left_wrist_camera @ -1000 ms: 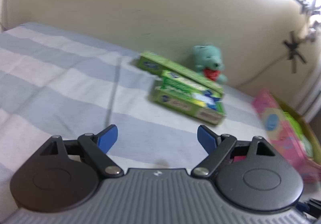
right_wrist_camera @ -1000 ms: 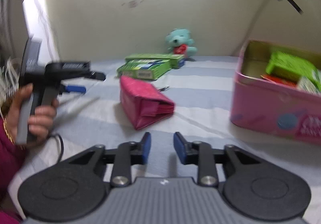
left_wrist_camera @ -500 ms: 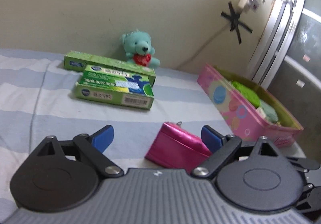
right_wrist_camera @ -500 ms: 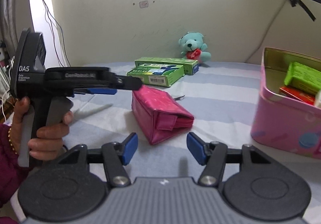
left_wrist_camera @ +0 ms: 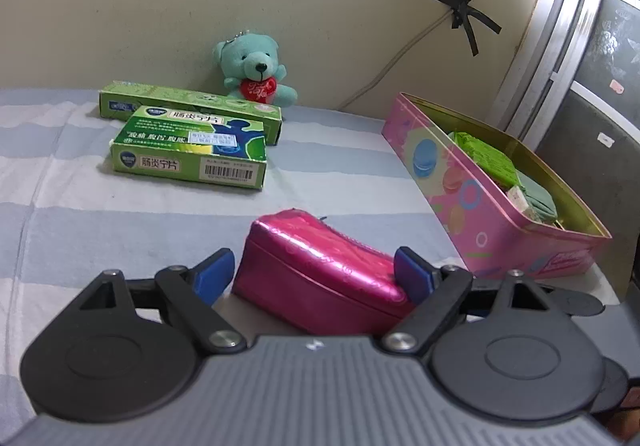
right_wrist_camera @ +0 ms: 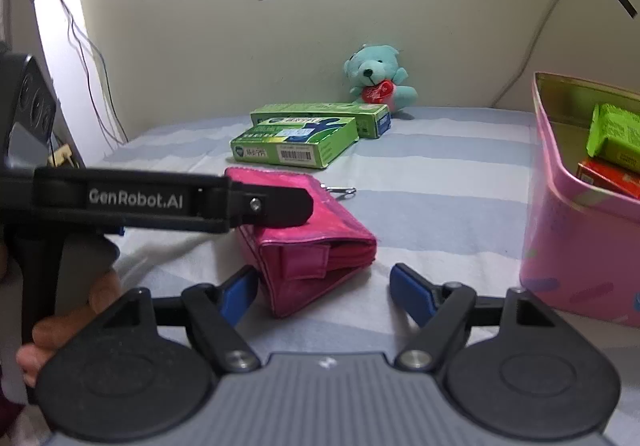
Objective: Organize objects
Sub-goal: 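Move the left tool onto the pink purse and close on it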
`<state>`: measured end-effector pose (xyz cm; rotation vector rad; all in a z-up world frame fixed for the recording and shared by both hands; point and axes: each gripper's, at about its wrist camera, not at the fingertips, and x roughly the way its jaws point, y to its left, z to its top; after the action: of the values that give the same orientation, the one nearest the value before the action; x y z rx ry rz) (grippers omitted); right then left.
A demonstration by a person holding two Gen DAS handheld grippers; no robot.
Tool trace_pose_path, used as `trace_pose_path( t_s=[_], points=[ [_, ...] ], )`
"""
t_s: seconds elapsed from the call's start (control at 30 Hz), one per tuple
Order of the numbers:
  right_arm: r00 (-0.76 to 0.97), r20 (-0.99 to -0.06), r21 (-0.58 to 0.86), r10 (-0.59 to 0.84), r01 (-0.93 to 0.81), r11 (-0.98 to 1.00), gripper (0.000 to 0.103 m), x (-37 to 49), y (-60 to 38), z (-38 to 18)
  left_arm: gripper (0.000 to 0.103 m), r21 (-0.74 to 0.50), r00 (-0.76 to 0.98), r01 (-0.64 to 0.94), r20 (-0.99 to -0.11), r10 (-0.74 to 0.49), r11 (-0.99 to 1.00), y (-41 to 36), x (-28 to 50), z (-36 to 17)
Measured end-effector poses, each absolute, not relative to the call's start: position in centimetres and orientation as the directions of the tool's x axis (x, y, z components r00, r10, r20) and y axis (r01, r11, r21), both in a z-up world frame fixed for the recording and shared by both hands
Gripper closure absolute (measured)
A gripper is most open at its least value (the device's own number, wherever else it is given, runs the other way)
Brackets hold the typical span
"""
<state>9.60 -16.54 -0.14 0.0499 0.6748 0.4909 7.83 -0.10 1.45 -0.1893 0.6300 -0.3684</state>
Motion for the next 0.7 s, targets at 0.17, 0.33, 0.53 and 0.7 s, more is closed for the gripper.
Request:
trace_pose_path(
  t_s=[0.17,0.33,0.53,0.7],
  points=[
    [0.675,-0.578,0.217,0.459,-0.414,0.884,0.028,9.59,-16.86,-0.14,0.015,-0.291,0.746,0.273,-0.538,-0.393,0.917,0.0,7.81,1.44],
    [0.676,-0.578,0.215,0.457,-0.413,0.885,0.028,9.57,-16.81,-0.14,0.015,-0.29,0.747,0.278,-0.534,-0.396,0.916,0.03,7.68,1.42],
    [0.678,-0.577,0.211,0.455,-0.415,0.885,0.029,9.54,-16.8,-0.13,0.015,-0.289,0.751,0.276,-0.531,-0.393,0.917,-0.03,7.49,1.46],
    [0.683,-0.575,0.204,0.451,-0.414,0.887,0.029,9.45,-16.73,-0.11,0.015,-0.296,0.75,0.285,-0.524,-0.405,0.912,0.14,7.32,1.49]
  ],
)
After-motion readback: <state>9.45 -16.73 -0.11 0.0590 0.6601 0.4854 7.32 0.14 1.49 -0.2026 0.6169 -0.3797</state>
